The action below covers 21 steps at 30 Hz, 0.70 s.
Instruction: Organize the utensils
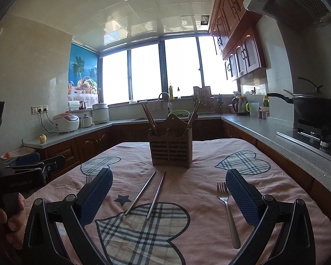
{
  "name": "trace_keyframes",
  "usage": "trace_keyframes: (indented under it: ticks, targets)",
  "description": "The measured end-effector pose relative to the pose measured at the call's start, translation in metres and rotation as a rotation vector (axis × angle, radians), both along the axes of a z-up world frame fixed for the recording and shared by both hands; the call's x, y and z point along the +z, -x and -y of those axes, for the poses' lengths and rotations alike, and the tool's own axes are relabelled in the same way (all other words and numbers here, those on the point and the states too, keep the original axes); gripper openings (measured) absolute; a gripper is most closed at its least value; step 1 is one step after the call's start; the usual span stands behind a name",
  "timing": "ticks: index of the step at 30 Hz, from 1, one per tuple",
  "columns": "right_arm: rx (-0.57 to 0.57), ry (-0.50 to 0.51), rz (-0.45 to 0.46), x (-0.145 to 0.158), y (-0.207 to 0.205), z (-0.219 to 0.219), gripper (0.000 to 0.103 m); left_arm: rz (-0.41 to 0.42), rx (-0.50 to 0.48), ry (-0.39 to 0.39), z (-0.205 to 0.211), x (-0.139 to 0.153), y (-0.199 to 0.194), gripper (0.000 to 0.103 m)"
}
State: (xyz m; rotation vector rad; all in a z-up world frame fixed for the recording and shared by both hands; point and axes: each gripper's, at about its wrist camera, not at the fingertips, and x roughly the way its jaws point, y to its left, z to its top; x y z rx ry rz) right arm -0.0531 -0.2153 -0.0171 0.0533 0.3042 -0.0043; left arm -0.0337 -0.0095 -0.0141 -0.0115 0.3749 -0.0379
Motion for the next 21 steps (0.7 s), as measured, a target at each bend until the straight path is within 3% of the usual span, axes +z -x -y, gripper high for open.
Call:
trace_keyframes:
  ticks: [11,21]
  targets:
    - [0.003,-0.013,-0.087,-0.008,0.004,-0.002,0.103,-0.053,0.013,-0.030,0.000,-0.006,0.010,0.102]
    - [0.011,-0.009,-0.053,0.002,0.022,-0.006,0.103,-0.026,0.013,-0.026,-0.006,-0.003,0.035,0.102]
